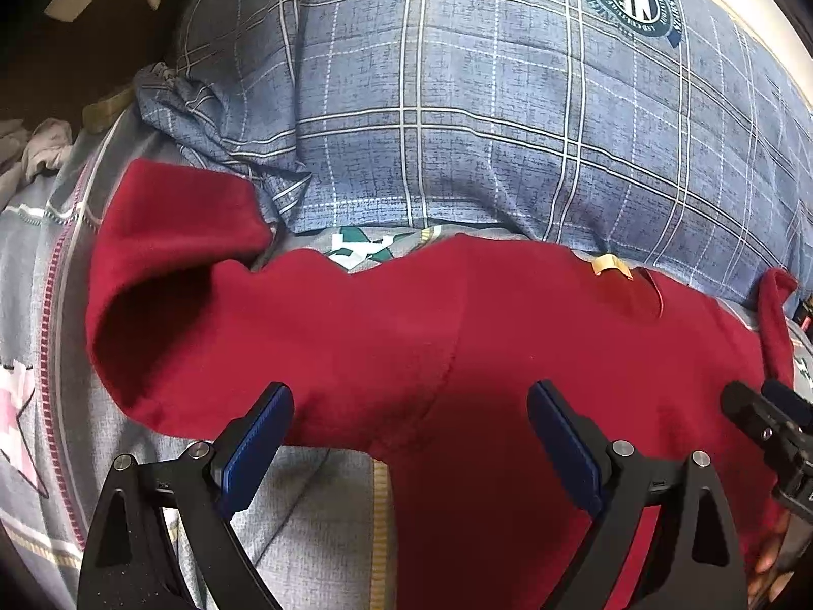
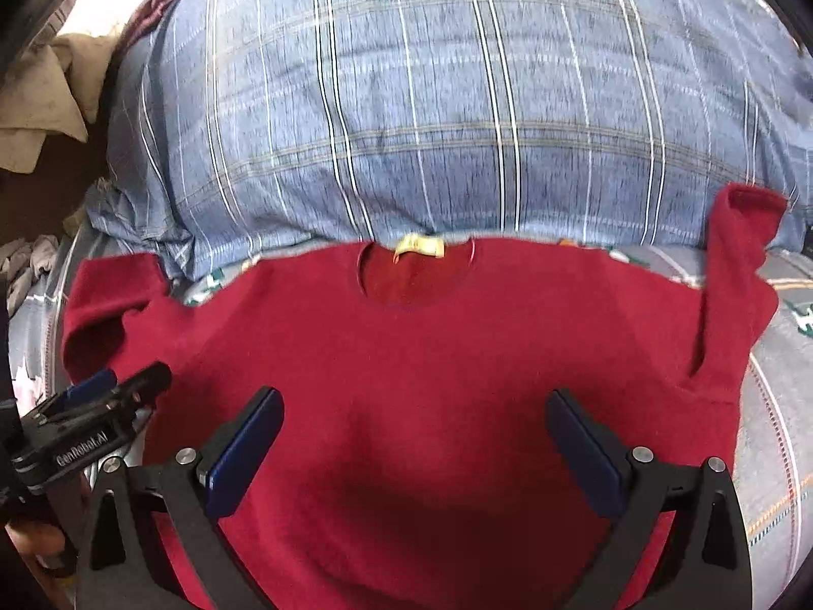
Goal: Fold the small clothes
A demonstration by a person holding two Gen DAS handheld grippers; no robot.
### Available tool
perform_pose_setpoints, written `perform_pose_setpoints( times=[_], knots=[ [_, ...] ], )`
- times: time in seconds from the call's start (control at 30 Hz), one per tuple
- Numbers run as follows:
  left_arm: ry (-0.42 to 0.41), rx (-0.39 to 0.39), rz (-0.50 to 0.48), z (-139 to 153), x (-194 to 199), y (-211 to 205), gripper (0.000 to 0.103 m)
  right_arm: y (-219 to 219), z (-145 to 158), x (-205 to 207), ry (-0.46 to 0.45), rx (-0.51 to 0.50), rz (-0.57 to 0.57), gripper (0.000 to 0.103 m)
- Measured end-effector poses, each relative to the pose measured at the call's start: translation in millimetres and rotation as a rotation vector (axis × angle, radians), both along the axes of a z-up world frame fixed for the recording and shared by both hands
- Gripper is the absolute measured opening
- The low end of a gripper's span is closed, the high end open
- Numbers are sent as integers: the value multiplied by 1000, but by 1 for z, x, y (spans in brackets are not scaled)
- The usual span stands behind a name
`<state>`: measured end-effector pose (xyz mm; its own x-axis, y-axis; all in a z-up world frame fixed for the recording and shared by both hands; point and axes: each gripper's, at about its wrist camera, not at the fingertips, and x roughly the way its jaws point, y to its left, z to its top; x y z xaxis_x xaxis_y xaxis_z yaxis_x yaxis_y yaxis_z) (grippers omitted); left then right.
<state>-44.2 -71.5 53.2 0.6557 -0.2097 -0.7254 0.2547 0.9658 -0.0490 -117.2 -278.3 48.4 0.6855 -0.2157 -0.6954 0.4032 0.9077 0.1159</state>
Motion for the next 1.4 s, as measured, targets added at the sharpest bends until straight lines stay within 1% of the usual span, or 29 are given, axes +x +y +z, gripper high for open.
perform_pose_setpoints(
  times=[0.1, 0.2, 0.3, 0.4, 0.53, 0.73, 0.93, 1.1, 1.17, 1.23, 1.4],
  knots=[
    [-12, 0, 8, 2, -3, 3, 93, -1, 3, 1, -15, -2, 4, 102],
    [-4, -17, 19, 2, -1, 8, 93, 1, 4, 3, -21, 14, 26, 102],
    [4, -23, 30, 2, 1, 11, 93, 9, 2, 8, -5, 12, 67, 102],
    [7, -23, 37, 2, 2, 11, 93, 19, 0, 13, 19, -11, 104, 97],
    [11, -28, 45, 2, 5, 14, 93, 28, -2, 19, 33, -19, 134, 97],
    [27, -35, 79, 2, 10, 22, 93, 30, -6, 31, 48, 26, 155, 97],
    [36, -61, 163, 4, 18, 41, 93, 36, -12, 46, 51, 55, 186, 97],
    [45, -69, 179, 3, 20, 43, 93, 43, -15, 57, 53, 61, 222, 97],
    [47, -63, 178, 2, 20, 42, 93, 44, -16, 59, 54, 54, 232, 93],
    [48, -63, 182, 2, 22, 44, 93, 46, -15, 61, 58, 43, 246, 91],
    [45, -74, 204, 4, 23, 50, 93, 48, -13, 71, 64, 48, 264, 90]
  ],
)
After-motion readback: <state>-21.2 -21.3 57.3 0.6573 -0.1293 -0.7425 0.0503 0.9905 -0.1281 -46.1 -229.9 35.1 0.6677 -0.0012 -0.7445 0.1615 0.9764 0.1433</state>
